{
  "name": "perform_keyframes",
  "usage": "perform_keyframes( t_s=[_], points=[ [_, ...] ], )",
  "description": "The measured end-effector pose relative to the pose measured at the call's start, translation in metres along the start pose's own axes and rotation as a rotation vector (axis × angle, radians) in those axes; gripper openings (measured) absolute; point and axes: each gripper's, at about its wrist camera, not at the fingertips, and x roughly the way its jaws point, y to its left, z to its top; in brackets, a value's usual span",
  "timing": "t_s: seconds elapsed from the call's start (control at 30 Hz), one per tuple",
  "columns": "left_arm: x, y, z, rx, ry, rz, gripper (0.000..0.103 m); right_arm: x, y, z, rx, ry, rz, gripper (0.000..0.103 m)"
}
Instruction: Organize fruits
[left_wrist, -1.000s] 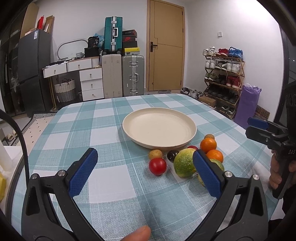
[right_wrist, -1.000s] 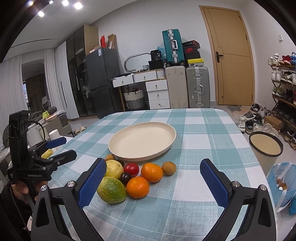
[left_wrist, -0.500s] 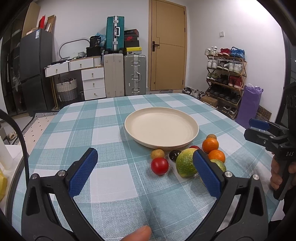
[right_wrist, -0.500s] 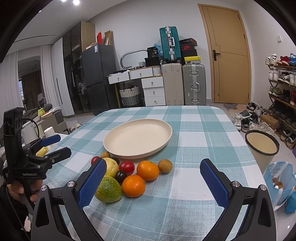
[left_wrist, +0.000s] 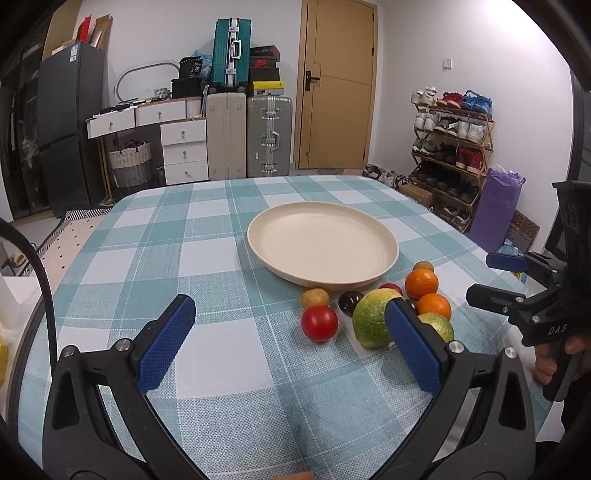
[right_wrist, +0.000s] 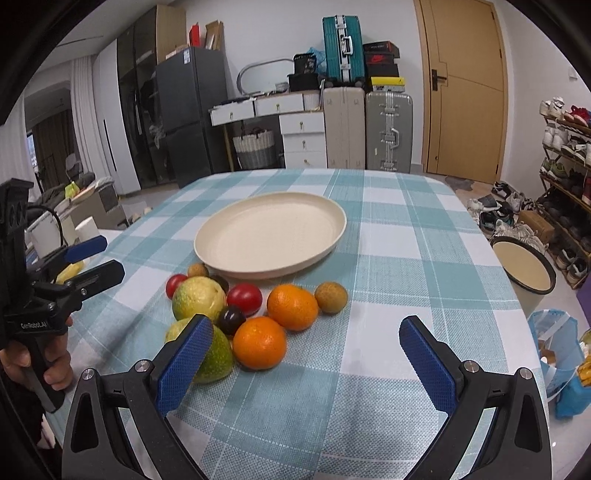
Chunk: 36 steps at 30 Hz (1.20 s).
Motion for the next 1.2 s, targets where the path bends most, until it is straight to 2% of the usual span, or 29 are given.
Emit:
perform_keyframes(
  t_s=[0.1,0.2,0.4,0.5,0.53,0.83,0.97,1.1,1.2],
  points=[
    [0.003,-0.006,0.000,0.019,0.015,-0.021,0.102,0.006,0.001,-0.001,-0.007,0.039,0.008,0.103],
    [0.006,-0.010,0.000,0.035,0.031,0.005,0.102,0.012,0.001,-0.003,-0.020,0.077,0.010,0.103],
    [0.010,-0.010,0.000,-0.001,0.054,-0.040,0.102,0.022,-0.003,-0.002,-0.032,0.134,0.013,0.103],
    [0.012,-0.013,0.001,0.010,0.058,-0.028,0.102,0.030,-0.003,-0.002,-0.050,0.174,-0.006,0.096],
    [0.013,-0.013,0.001,0.013,0.064,-0.029,0.102,0.032,-0.002,-0.003,-0.059,0.184,-0.006,0.090],
    [0.017,-0.012,0.002,0.005,0.067,-0.045,0.102,0.047,0.003,-0.005,-0.087,0.240,0.053,0.087],
    [0.019,-0.013,0.002,0.007,0.083,-0.056,0.102,0.051,0.007,-0.004,-0.075,0.256,0.095,0.078],
    [0.018,-0.015,0.000,0.012,0.094,-0.072,0.102,0.053,0.017,-0.007,-0.089,0.263,0.092,0.068],
    [0.017,-0.017,-0.001,0.018,0.101,-0.090,0.102,0.051,0.021,-0.008,-0.084,0.258,0.102,0.056]
  ],
)
